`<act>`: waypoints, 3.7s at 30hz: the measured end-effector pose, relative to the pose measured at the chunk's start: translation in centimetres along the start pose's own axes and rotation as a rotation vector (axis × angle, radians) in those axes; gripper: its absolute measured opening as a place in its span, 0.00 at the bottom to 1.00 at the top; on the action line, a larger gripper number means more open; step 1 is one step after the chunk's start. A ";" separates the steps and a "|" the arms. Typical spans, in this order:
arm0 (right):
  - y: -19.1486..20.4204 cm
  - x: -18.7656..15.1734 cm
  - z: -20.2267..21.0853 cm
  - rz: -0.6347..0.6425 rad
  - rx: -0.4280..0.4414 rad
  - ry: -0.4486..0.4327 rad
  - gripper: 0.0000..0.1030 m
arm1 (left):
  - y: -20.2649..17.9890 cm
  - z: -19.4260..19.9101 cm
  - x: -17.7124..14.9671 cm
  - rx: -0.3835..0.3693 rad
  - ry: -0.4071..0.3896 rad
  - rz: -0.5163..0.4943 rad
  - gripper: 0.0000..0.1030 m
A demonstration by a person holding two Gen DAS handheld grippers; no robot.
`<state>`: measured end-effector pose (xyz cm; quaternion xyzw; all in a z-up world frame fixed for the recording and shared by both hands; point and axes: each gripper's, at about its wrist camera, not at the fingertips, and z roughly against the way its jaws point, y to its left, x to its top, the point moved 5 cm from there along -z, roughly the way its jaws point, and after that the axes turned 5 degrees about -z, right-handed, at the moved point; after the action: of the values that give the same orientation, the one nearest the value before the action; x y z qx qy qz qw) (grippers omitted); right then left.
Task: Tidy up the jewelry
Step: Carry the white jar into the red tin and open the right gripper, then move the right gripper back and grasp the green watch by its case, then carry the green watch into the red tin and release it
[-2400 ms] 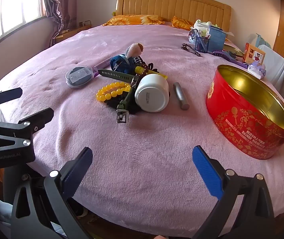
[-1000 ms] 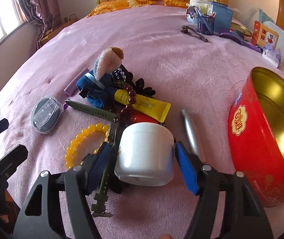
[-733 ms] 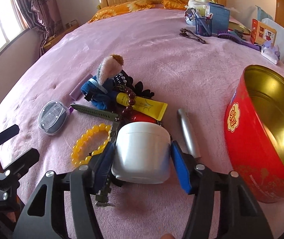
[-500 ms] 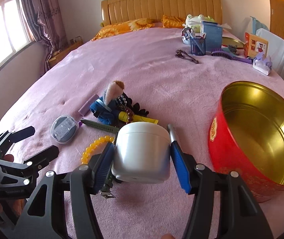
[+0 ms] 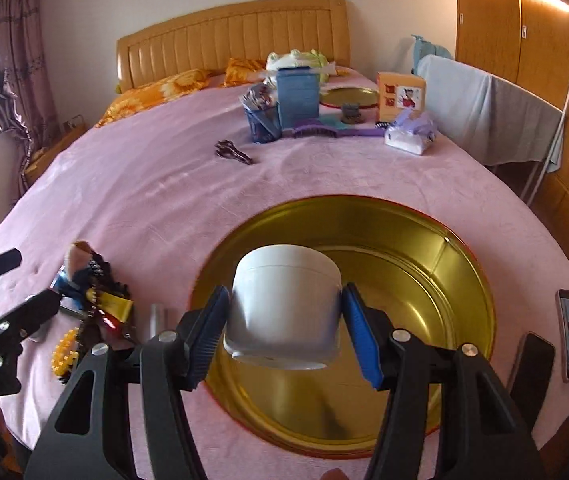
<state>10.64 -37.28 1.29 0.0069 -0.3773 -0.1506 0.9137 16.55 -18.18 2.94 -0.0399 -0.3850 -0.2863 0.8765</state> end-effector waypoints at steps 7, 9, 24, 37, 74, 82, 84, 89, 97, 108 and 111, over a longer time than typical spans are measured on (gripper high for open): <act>-4.2 -1.7 -6.6 -0.018 -0.035 0.252 0.58 | -4.7 -4.6 2.3 -0.046 0.113 -0.088 0.94; -4.2 -2.1 -7.3 0.014 -0.042 0.305 0.58 | -5.4 -5.1 2.6 -0.055 0.132 -0.090 0.94; -4.3 -1.4 -5.8 -0.002 -0.048 0.294 0.88 | -1.2 -2.6 1.0 -0.056 0.130 -0.011 0.93; 7.7 -0.6 2.2 0.163 0.209 0.057 0.93 | 10.3 1.3 -6.6 0.125 0.108 0.092 0.93; 19.3 -6.9 -2.1 0.205 0.312 0.137 0.13 | 13.3 1.1 -13.1 0.153 0.111 0.152 0.93; 12.4 -3.1 1.6 0.099 0.300 0.006 0.13 | 8.0 1.0 -8.2 0.115 0.073 0.072 0.93; 9.9 -1.7 2.1 0.061 0.271 -0.026 0.13 | 6.4 0.9 -6.5 0.095 0.054 0.055 0.93; 2.9 1.1 2.1 0.001 0.140 -0.064 0.13 | 2.1 -0.4 -1.9 0.025 0.023 0.006 0.93; -5.2 0.9 -4.2 -0.018 -0.052 0.107 0.13 | -4.1 -4.6 2.0 -0.022 0.061 -0.073 0.93; -6.1 -1.6 -9.0 0.059 -0.125 0.323 0.13 | -5.9 -5.7 0.3 -0.027 0.105 -0.111 0.93; -6.4 -1.4 -8.7 0.047 -0.129 0.313 0.18 | -5.3 -5.5 0.1 -0.023 0.103 -0.094 0.93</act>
<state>13.98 -43.82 -6.73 -0.0372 -0.2202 -0.1503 0.9631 17.37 -24.22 -1.60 -0.0172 -0.3373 -0.3334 0.8802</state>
